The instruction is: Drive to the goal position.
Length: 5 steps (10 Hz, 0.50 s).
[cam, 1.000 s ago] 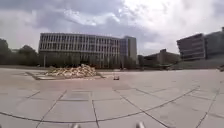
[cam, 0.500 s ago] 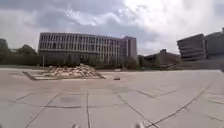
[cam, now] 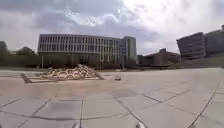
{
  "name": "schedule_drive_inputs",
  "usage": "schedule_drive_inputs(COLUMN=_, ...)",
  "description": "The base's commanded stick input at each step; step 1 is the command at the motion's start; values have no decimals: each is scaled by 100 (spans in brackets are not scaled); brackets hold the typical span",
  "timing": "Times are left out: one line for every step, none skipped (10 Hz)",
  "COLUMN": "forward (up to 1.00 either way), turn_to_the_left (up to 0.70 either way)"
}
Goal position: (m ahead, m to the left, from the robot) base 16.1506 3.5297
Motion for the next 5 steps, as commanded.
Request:
schedule_drive_inputs(forward=70, turn_to_the_left=0)
schedule_drive_inputs(forward=70, turn_to_the_left=0)
schedule_drive_inputs(forward=70, turn_to_the_left=0)
schedule_drive_inputs(forward=70, turn_to_the_left=0)
schedule_drive_inputs(forward=70, turn_to_the_left=0)
